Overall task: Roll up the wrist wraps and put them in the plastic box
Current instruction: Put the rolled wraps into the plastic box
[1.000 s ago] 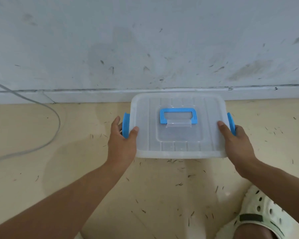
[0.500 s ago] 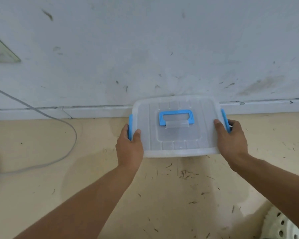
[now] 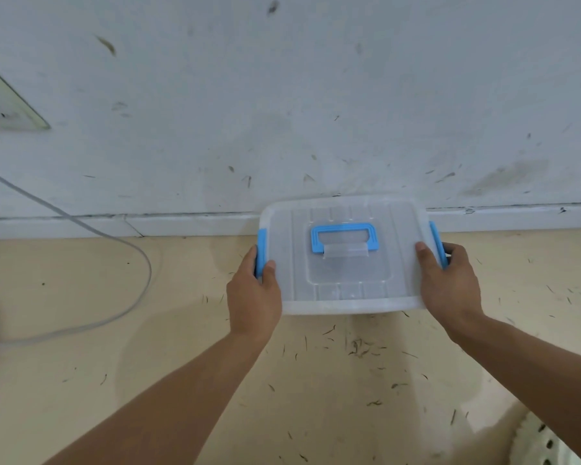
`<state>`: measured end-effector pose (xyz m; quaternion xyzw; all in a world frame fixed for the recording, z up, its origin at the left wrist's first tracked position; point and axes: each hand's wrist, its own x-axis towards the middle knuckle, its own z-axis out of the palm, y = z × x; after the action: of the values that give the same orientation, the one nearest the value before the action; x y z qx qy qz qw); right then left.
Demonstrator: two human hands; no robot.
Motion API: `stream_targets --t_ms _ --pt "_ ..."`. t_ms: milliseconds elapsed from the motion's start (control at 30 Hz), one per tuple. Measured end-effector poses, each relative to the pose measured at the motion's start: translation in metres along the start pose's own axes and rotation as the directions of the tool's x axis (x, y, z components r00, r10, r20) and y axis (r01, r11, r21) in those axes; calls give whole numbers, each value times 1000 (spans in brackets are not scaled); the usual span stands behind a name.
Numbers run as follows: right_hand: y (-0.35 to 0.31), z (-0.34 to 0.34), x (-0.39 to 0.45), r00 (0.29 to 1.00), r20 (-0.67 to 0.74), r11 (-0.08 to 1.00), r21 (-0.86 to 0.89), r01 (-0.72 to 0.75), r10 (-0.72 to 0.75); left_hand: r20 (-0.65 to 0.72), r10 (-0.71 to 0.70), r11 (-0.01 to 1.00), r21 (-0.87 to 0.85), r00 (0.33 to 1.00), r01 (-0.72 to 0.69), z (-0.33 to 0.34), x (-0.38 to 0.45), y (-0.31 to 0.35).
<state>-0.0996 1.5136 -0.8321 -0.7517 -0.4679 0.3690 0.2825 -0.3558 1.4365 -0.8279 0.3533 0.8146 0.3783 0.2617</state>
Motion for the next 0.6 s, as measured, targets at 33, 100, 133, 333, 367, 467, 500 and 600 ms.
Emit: stream_targets --t_ms 33,100,133,333,367,467,500,600 --pt "0 0 0 1000 0 1000 1 0 0 6 1 1000 5 1000 -1 0 -1 0" --pt "0 0 -1 1000 -5 1000 0 5 -5 14 5 1000 27 1000 -6 1 -3 1" --pt "-1 1 -1 1000 -7 1000 -3 10 -10 15 14 999 42 1000 -15 2 -4 0" --pt "-3 2 -5 998 -56 999 -37 27 -29 33 67 989 132 997 -70 1 0 -2" --pt "-3 2 -5 997 -66 998 -44 41 -44 36 72 988 135 997 -76 1 0 -2" --pt "-5 2 -7 990 -89 991 -85 100 -107 31 79 987 137 996 -83 2 1 -4" --pt "-4 2 -6 988 -96 988 -103 115 -124 31 75 988 136 997 -79 2 1 -4" --pt "-5 2 -6 988 -92 987 -117 111 -123 38 69 988 132 997 -73 1 1 -3"
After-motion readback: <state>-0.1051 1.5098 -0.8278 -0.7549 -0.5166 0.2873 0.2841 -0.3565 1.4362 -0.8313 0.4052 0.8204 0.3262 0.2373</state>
